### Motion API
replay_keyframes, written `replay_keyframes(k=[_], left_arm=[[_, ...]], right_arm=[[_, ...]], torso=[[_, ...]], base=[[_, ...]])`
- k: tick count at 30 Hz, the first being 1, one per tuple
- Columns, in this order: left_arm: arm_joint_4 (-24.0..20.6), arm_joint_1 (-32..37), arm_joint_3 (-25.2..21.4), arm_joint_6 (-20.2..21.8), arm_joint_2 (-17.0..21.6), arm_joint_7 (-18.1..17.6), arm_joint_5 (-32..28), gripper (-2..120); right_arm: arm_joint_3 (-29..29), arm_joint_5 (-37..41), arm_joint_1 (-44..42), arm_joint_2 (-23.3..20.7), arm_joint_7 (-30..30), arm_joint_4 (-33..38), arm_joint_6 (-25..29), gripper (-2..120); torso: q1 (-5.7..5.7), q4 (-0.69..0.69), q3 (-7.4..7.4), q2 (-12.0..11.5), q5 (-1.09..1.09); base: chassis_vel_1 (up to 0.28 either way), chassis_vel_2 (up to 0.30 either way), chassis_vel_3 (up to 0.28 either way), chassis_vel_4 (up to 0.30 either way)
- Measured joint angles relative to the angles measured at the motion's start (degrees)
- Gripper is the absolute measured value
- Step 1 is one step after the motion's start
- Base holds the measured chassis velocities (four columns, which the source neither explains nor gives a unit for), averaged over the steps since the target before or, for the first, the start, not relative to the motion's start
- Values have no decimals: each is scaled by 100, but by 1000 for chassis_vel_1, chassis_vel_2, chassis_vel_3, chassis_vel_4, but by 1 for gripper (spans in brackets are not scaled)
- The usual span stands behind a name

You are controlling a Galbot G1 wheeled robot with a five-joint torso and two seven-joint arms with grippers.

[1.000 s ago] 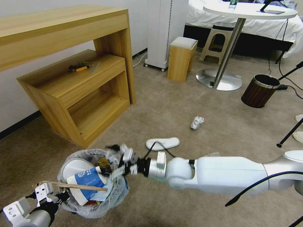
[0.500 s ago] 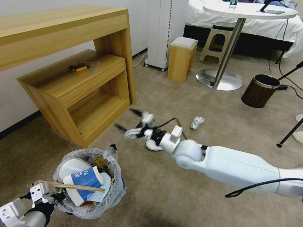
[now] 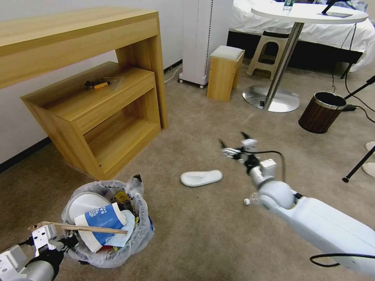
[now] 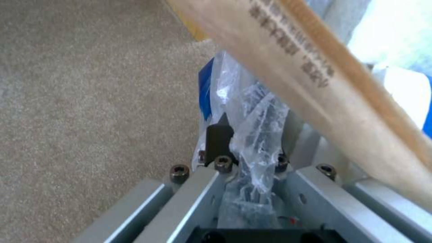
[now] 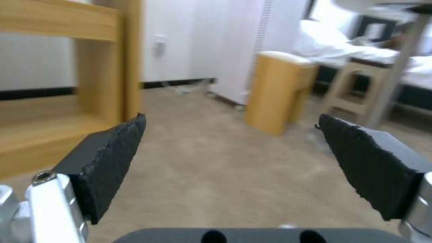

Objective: Pick up the trash bin and place the garbage on the floor into it.

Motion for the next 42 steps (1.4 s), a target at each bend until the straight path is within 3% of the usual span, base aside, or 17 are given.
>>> replay_keyframes(k=[21,30,42], left_arm=[[-17,-67,37,-20,-21,44,111,0],[8,-82,54,-7,-112,59,197,0],[-8,-75,23,7,-198,58,269,0]], right_arm=[[2790,-1014,-2067,1074,-635,-705,715,99],[3011,-1160,-2258,1351,-805,-842,923,99],[2707,-1198,-2002,1481,-930,-990,1014,99]], torso=[[0,1,0,0,0],[0,2,0,-1,1],[0,2,0,-1,0]], base=[[0,0,0,0],[0,0,0,0],[0,0,0,0]])
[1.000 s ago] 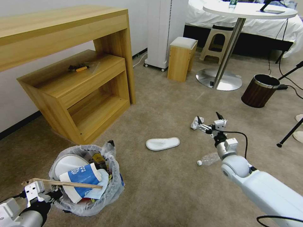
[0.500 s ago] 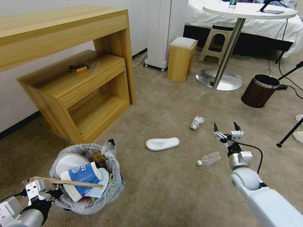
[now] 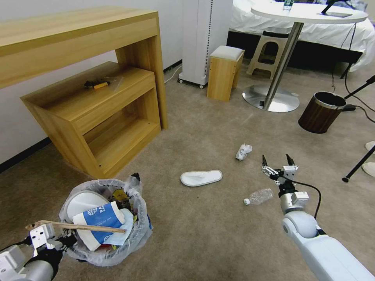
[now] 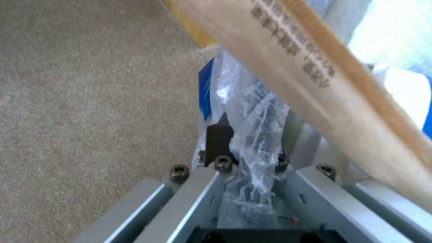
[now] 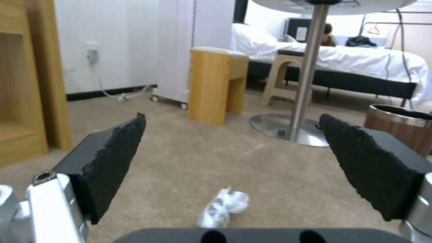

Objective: Pick up the trash bin and place the garbage on the floor into it.

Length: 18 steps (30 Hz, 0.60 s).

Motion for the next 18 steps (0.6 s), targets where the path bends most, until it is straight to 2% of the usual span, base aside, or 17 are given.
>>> replay_keyframes(k=[18], left_arm=[[11,6,-15,-16,-30,-9,18,0]], right_arm=[[-121,-256,64,163,-87,-143,202,99]], torso=[[0,-1,0,0,0]], base=[[0,0,0,0]])
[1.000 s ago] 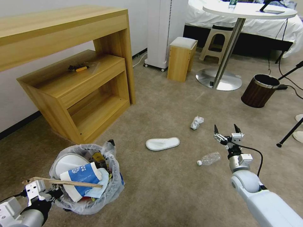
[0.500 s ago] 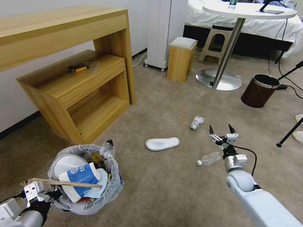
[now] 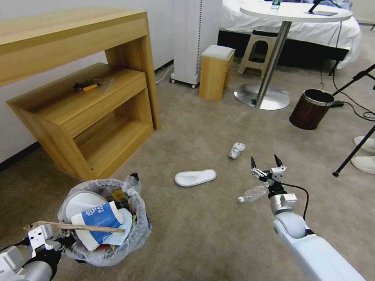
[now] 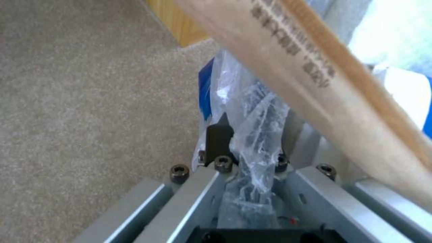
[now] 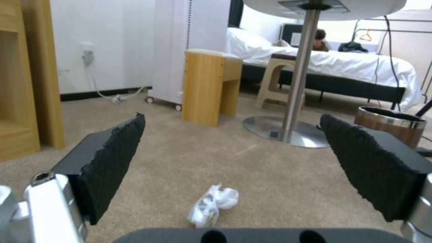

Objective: Pick up the trash bin and place the garbage on the floor into it.

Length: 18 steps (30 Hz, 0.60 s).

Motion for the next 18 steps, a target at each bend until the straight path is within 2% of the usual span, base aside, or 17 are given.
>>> replay_keyframes(k=[18], left_arm=[[20,17,-4,-136,-38,11,109,0]], right_arm=[[-70,-68,18,40,-55,-60,42,99]], torso=[[0,1,0,1,0]], base=[[0,0,0,0]])
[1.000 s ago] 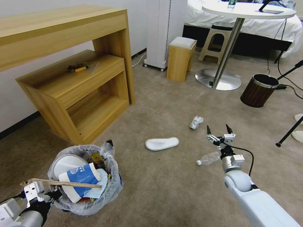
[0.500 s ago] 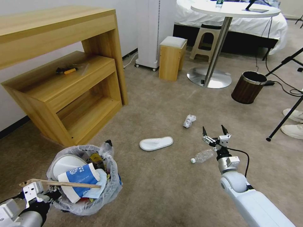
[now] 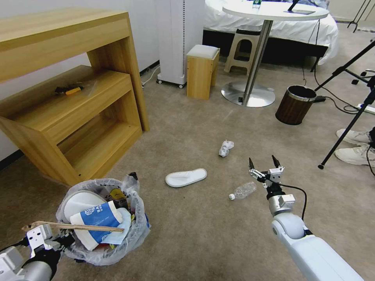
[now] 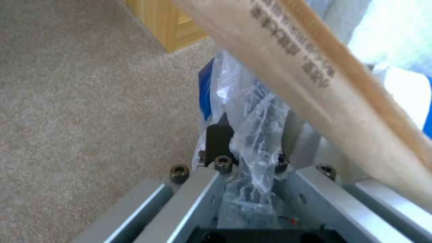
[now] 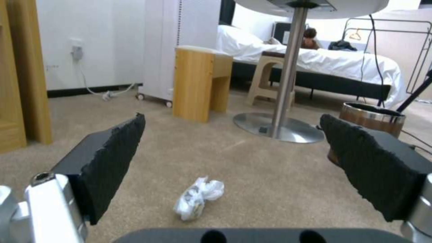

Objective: Pick up the trash bin and place the garbage on the floor into it.

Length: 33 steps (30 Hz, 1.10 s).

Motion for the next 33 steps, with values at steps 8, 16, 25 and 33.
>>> replay_keyframes(k=[8,16,25,33], left_arm=[[12,-7,-33,-25,47,3,6,0],[23,-14,-38,-25,68,-1,-7,0],[23,-12,-49,-30,73,-4,-13,0],[27,-2,-28,-72,20,-2,66,0]], right_arm=[[-10,-80,60,27,21,-49,-34,97],[-48,-119,108,43,79,-80,-57,97],[-41,-125,112,40,86,-80,-34,96],[-26,-151,96,20,55,-95,52,97]], torso=[[0,-1,0,0,0],[0,-1,-1,0,0],[2,-2,1,0,-3],[2,-1,1,-1,0]], base=[[0,0,0,0],[-61,48,42,-53],[-189,185,184,-195],[-161,170,172,-155]])
